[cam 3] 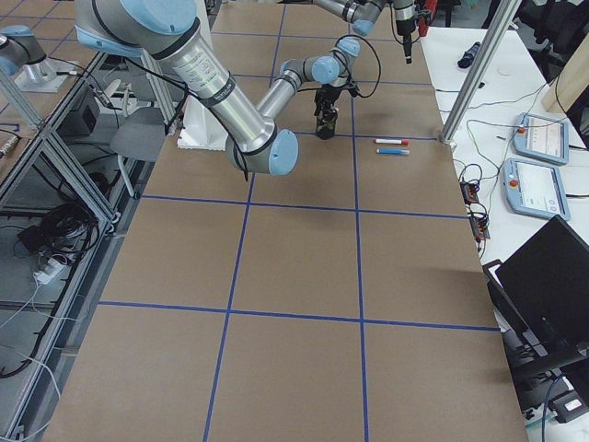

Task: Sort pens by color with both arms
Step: 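Lower the right gripper into the cup toward the green highlighter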

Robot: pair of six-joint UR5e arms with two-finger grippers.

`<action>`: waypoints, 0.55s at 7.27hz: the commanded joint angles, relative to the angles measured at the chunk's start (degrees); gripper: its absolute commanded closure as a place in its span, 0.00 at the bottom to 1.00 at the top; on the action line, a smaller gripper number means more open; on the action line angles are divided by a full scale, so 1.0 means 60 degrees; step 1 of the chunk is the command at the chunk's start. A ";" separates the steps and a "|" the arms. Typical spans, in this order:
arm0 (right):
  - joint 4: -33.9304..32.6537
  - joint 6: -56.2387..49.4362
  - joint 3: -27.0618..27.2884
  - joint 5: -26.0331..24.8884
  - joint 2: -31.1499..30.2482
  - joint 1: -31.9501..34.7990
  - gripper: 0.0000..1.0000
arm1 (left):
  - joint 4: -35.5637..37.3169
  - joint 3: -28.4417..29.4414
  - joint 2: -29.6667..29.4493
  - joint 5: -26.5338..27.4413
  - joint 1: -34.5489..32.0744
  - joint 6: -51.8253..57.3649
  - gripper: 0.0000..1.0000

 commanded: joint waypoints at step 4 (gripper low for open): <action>0.0015 0.0013 0.0031 0.0003 -0.0047 -0.0038 0.66 | 0.0000 0.0000 0.0010 0.0000 0.0008 -0.0015 0.01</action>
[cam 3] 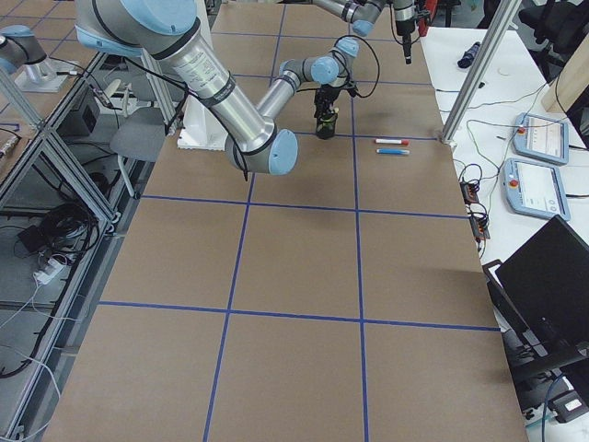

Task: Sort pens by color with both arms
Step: 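Lower the right gripper into the cup toward the green highlighter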

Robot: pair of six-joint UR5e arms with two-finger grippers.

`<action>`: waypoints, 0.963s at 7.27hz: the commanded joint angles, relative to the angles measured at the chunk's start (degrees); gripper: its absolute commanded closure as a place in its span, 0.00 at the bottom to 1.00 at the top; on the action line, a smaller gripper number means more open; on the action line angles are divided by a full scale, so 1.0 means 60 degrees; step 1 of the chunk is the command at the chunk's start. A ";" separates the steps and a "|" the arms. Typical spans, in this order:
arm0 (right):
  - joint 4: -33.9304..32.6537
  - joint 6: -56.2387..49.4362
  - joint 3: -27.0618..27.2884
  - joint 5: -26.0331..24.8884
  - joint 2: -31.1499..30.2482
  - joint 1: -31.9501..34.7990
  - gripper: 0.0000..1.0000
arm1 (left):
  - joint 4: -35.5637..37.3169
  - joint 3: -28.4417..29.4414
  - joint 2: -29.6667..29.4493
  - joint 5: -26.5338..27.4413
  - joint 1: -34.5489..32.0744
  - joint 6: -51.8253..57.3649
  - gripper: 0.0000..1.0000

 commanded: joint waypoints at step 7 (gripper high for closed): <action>-0.1080 0.0116 0.1434 0.0040 0.0005 0.0391 1.00 | -0.0015 -0.0029 0.0001 -0.0014 0.0015 -0.0045 0.01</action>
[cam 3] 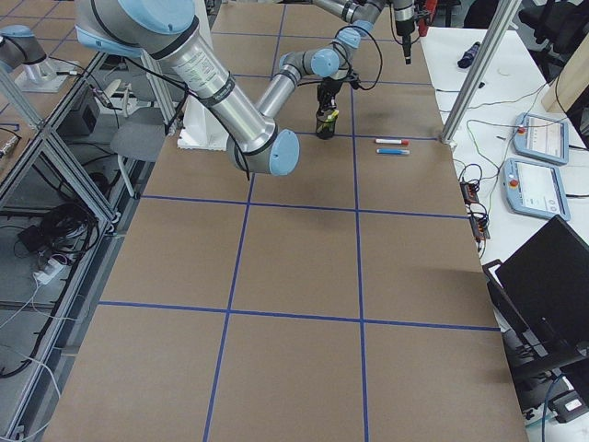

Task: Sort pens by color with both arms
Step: 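Lower the right gripper into the cup toward the green highlighter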

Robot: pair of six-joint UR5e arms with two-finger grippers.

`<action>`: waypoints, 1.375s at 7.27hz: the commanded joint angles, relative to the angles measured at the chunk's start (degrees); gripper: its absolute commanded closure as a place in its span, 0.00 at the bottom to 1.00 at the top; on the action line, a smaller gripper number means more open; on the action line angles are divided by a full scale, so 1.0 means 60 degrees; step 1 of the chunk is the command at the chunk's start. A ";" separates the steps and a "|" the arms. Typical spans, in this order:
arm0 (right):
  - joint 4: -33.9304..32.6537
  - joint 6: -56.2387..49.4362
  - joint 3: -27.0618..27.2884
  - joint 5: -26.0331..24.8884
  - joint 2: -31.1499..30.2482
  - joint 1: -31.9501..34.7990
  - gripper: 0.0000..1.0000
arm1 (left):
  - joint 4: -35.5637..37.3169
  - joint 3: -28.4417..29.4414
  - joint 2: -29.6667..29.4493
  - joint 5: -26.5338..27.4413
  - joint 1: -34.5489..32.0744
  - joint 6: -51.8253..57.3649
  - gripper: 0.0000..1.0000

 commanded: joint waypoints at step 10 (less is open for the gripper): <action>-0.0181 -0.0049 -0.0891 -0.0449 0.0599 -0.0053 0.45 | -0.0001 0.0023 0.0017 -0.0012 -0.0011 0.0021 0.01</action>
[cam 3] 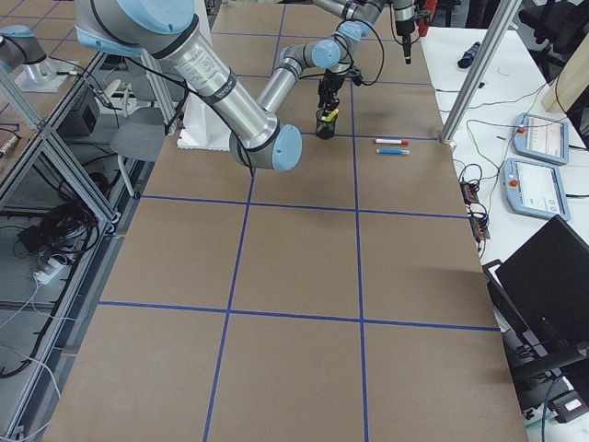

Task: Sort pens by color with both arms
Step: 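Close the right gripper on the green highlighter in the cup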

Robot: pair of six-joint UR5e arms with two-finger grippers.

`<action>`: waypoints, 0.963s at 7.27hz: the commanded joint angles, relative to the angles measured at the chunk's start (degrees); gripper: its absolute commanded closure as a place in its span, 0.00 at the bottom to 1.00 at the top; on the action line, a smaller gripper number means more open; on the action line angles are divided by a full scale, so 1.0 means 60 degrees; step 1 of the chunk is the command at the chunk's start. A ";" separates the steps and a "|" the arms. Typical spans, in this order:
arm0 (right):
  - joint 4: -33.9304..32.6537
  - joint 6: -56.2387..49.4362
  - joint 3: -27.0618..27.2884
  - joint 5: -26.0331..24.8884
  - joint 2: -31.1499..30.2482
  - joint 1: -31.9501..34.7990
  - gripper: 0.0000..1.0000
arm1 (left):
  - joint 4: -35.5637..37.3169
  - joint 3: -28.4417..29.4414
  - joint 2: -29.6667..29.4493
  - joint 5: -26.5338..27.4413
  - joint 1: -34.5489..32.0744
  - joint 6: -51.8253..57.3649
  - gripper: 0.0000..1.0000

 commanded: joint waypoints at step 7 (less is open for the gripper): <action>0.0570 -0.0043 -0.0612 -0.0170 0.0016 -0.0297 0.47 | 0.0000 0.0015 0.0011 0.0004 -0.0002 0.0017 0.01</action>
